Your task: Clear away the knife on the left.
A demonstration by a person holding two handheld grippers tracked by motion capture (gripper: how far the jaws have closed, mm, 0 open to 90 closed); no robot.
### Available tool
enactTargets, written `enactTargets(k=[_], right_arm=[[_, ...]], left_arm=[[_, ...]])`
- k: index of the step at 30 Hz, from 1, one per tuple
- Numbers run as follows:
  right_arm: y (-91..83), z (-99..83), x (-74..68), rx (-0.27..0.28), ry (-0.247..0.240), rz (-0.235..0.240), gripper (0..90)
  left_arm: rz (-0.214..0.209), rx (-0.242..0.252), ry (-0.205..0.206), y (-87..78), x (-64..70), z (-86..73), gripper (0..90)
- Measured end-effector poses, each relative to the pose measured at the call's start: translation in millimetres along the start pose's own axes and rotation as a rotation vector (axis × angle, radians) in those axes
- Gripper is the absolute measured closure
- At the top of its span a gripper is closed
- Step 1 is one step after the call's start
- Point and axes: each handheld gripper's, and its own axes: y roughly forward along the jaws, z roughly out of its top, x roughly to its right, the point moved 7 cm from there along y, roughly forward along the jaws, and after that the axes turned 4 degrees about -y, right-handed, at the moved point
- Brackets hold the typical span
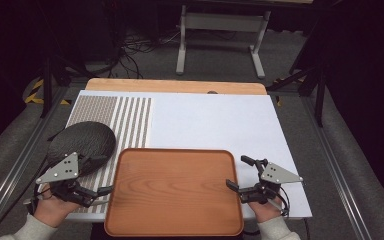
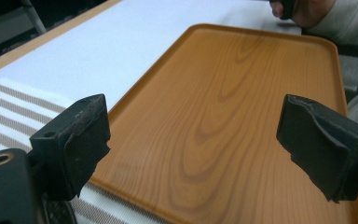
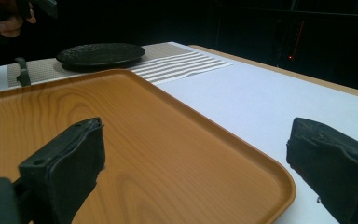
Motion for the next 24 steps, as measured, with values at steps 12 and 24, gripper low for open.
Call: enactTargets(k=[12,24], right_arm=[[0.7,-0.4,0.0,-0.003,0.010,0.010,6.1],[1.2,-0.7,-1.0,-0.008,0.015,0.020,6.7]], left_arm=[[0.001,-0.177,0.044,-22.2,-8.6,-7.1,10.8],[-0.002,-0.299,0.085,-37.7,-12.6,-14.2,10.4]])
